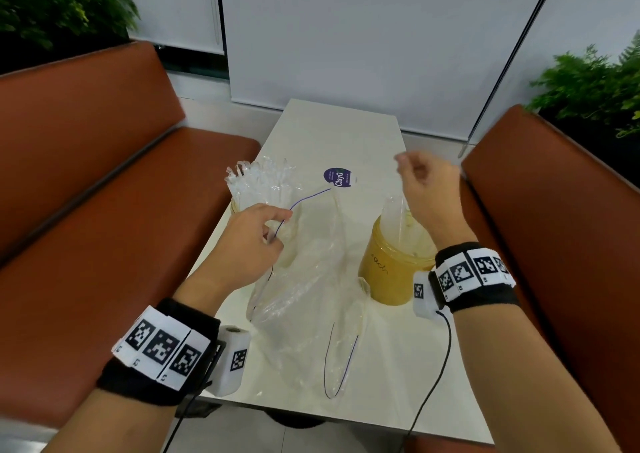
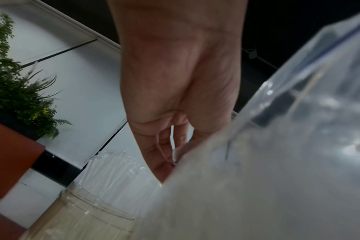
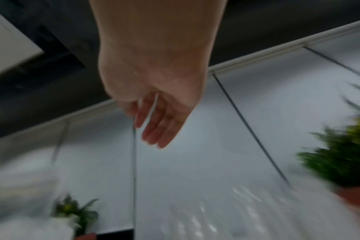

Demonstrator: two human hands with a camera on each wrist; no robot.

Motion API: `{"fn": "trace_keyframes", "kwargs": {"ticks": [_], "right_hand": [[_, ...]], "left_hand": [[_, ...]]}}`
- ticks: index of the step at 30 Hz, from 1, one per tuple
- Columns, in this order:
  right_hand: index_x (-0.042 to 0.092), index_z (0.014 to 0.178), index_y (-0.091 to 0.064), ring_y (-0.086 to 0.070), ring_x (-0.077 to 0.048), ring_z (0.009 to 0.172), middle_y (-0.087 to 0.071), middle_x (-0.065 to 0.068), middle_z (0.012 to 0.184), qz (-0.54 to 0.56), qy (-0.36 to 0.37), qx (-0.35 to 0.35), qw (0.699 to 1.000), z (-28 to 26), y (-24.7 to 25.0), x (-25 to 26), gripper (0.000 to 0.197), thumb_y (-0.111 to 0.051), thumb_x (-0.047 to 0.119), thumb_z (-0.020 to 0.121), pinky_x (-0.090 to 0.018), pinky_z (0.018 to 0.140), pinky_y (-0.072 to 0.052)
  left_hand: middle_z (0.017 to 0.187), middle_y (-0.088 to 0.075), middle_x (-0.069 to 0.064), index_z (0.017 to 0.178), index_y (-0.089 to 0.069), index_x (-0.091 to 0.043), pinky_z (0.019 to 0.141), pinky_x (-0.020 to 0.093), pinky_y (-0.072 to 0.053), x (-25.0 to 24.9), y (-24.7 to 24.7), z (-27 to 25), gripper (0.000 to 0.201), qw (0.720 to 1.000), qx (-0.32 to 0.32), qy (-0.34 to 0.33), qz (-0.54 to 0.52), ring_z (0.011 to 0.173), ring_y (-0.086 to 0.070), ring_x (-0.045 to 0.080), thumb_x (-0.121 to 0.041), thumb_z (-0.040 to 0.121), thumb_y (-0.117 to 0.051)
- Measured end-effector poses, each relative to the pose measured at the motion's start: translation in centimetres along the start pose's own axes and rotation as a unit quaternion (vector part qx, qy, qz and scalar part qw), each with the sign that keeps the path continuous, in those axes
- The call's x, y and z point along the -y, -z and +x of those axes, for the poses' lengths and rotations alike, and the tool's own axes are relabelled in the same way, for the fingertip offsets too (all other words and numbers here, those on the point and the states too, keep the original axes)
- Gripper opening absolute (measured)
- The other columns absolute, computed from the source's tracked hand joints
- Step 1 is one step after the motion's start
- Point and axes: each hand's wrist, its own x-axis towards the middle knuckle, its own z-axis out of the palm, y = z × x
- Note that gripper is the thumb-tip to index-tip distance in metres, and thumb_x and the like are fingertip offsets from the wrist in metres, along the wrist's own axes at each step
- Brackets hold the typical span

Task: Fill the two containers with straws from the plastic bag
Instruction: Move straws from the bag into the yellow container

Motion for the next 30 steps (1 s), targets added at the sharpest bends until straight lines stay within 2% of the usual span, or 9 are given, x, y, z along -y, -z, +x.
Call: {"fn": "trace_keyframes", "kwargs": {"ticks": [4, 8, 12, 14, 17, 19, 23, 27, 30], "right_hand": [[0.010, 0.084, -0.078, -0.072, -0.014, 0.071, -0.075, 0.004, 0.075, 0.081, 0.065, 0.233, 0.967, 0.1, -1.6, 7.7, 0.010, -0.071, 0.015, 0.090, -0.022, 0.068, -0.058], [0.015, 0.105, -0.080, -0.073, -0.015, 0.092, -0.078, 0.002, 0.098, -0.094, 0.077, 0.511, 0.851, -1.2, -4.8, 11.0, 0.020, -0.068, 0.010, 0.089, -0.030, 0.085, -0.059], [0.021, 0.140, -0.056, -0.059, -0.017, 0.125, -0.063, 0.001, 0.136, -0.186, 0.075, 0.645, 0.737, -2.6, -7.8, 11.5, 0.061, -0.072, 0.003, 0.084, -0.038, 0.107, -0.048], [0.022, 0.146, -0.049, -0.051, -0.016, 0.135, -0.057, 0.002, 0.144, -0.173, 0.059, 0.701, 0.689, -3.2, -8.6, 11.3, 0.075, -0.080, 0.007, 0.079, -0.040, 0.113, -0.042], [0.026, 0.150, -0.040, -0.045, -0.016, 0.140, -0.049, -0.001, 0.150, -0.155, 0.041, 0.744, 0.648, -4.3, -9.3, 10.9, 0.092, -0.089, 0.019, 0.072, -0.042, 0.116, -0.038], [0.029, 0.148, -0.042, -0.048, -0.020, 0.137, -0.051, -0.003, 0.148, -0.151, 0.050, 0.745, 0.648, -5.0, -9.8, 10.5, 0.092, -0.091, 0.023, 0.071, -0.044, 0.114, -0.040], [0.016, 0.130, -0.052, -0.057, -0.027, 0.121, -0.056, 0.000, 0.131, -0.099, 0.036, 0.716, 0.691, -5.7, -9.9, 9.3, 0.058, -0.083, 0.025, 0.082, -0.045, 0.104, -0.048], [0.010, 0.116, -0.050, -0.053, -0.023, 0.092, -0.052, 0.004, 0.099, -0.072, 0.055, 0.684, 0.724, -6.5, -9.7, 8.4, 0.042, -0.076, 0.026, 0.087, -0.045, 0.091, -0.049], [0.019, 0.128, -0.049, -0.054, -0.019, 0.099, -0.055, 0.011, 0.108, -0.036, 0.039, 0.682, 0.729, -6.9, -9.2, 8.2, 0.045, -0.072, 0.026, 0.089, -0.034, 0.091, -0.048]], "left_hand": [[0.121, -0.063, -0.008, 0.124, -0.067, -0.017, 0.062, 0.011, -0.047, 0.1, 0.0, 0.1, 0.049, 1.000, -0.005, -0.012, 0.008, 0.079, -0.062, 0.023, 0.009, 0.086, -0.052], [0.121, -0.066, -0.010, 0.124, -0.067, -0.019, 0.069, 0.006, -0.042, 0.1, 0.2, 0.1, 0.052, 1.000, -0.018, -0.011, 0.011, 0.077, -0.060, 0.007, 0.010, 0.084, -0.050], [0.119, -0.067, -0.007, 0.123, -0.068, -0.016, 0.068, 0.003, -0.043, 0.0, 0.6, -0.2, 0.052, 0.999, -0.025, -0.026, 0.000, 0.074, -0.060, 0.008, 0.013, 0.083, -0.050], [0.119, -0.067, -0.007, 0.122, -0.069, -0.016, 0.067, 0.006, -0.045, 0.1, 0.7, -0.4, 0.052, 0.999, -0.025, -0.025, -0.005, 0.077, -0.060, 0.012, 0.015, 0.084, -0.051], [0.120, -0.067, -0.007, 0.123, -0.068, -0.016, 0.069, 0.003, -0.043, 0.4, 0.8, -0.7, 0.053, 0.999, -0.029, -0.024, -0.015, 0.080, -0.058, -0.002, 0.016, 0.085, -0.050], [0.120, -0.066, -0.008, 0.122, -0.069, -0.016, 0.070, 0.002, -0.042, 0.8, 0.9, -0.7, 0.052, 0.999, -0.033, -0.025, -0.020, 0.083, -0.058, 0.000, 0.016, 0.084, -0.050], [0.118, -0.066, -0.009, 0.120, -0.070, -0.014, 0.067, 0.005, -0.044, 1.4, 1.1, -0.8, 0.051, 0.999, -0.043, -0.022, -0.019, 0.084, -0.061, 0.032, 0.016, 0.083, -0.051], [0.118, -0.064, -0.011, 0.121, -0.070, -0.014, 0.066, 0.006, -0.046, 1.6, 1.2, -0.9, 0.051, 0.999, -0.041, -0.016, -0.018, 0.088, -0.062, 0.032, 0.016, 0.084, -0.051], [0.118, -0.066, -0.009, 0.119, -0.071, -0.015, 0.067, 0.009, -0.048, 1.9, 1.1, -0.7, 0.052, 0.999, -0.043, -0.019, -0.027, 0.087, -0.061, 0.032, 0.016, 0.084, -0.050]]}}
